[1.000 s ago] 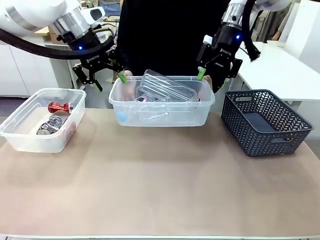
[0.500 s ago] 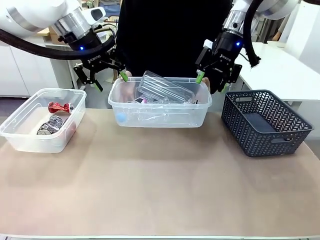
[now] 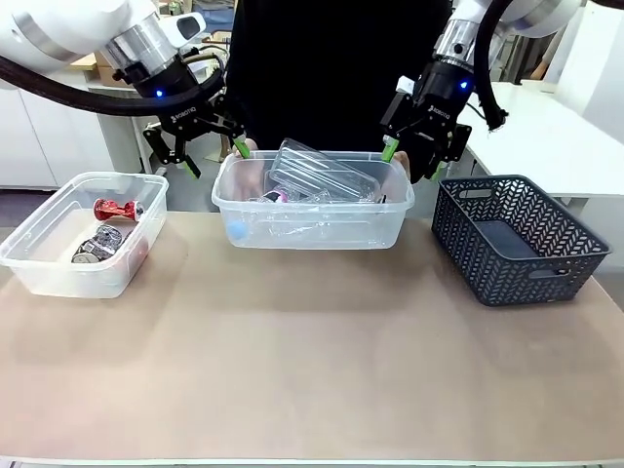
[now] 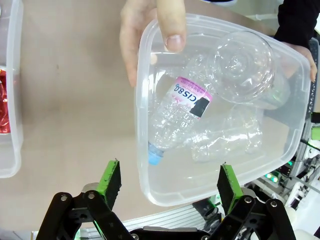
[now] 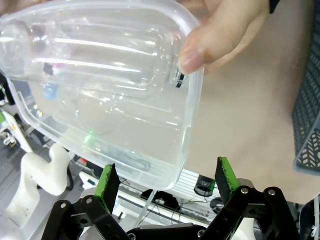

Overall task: Sort the waste into each basket.
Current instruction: Release the Organizing box you were holding.

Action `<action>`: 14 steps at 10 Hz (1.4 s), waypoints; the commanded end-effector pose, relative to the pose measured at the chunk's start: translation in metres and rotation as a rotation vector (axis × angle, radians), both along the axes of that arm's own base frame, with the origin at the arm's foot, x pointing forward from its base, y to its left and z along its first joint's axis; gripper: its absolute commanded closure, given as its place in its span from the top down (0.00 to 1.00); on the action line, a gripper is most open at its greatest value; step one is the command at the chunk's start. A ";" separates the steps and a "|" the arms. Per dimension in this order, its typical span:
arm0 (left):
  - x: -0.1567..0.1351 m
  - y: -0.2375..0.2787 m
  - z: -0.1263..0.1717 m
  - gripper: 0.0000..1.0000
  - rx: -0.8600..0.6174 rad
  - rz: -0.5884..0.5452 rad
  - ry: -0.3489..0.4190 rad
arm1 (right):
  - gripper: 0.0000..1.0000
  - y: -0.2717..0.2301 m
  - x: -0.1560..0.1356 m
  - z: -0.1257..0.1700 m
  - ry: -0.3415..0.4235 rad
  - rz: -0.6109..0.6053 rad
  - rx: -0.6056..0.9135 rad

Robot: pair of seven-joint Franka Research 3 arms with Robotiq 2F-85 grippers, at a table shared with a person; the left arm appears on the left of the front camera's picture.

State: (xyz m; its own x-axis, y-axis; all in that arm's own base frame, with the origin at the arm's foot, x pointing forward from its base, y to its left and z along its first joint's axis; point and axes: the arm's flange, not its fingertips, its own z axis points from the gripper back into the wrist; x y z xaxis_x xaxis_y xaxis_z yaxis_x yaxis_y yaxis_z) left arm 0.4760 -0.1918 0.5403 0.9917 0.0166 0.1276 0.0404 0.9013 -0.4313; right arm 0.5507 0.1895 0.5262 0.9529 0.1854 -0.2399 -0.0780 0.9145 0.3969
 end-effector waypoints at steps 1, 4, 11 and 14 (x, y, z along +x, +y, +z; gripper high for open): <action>0.000 0.001 0.000 1.00 0.006 -0.001 -0.002 | 1.00 0.000 0.001 0.003 -0.001 0.004 -0.008; -0.018 0.010 0.015 1.00 0.017 0.005 -0.023 | 1.00 -0.021 -0.038 0.018 -0.101 0.010 0.013; -0.223 0.052 -0.014 1.00 -0.026 -0.282 -0.037 | 1.00 -0.157 -0.215 -0.013 -0.115 -0.033 0.129; -0.222 0.050 -0.005 1.00 -0.031 -0.242 -0.057 | 1.00 -0.161 -0.219 -0.005 -0.106 -0.027 0.166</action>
State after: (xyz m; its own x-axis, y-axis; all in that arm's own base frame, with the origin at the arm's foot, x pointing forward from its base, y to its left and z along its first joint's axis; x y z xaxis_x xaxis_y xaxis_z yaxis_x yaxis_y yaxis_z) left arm 0.2655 -0.1414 0.5408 0.9616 -0.2015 0.1865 0.2659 0.8526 -0.4498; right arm 0.3366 0.0329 0.5271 0.9757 0.1953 -0.0996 -0.1145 0.8416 0.5278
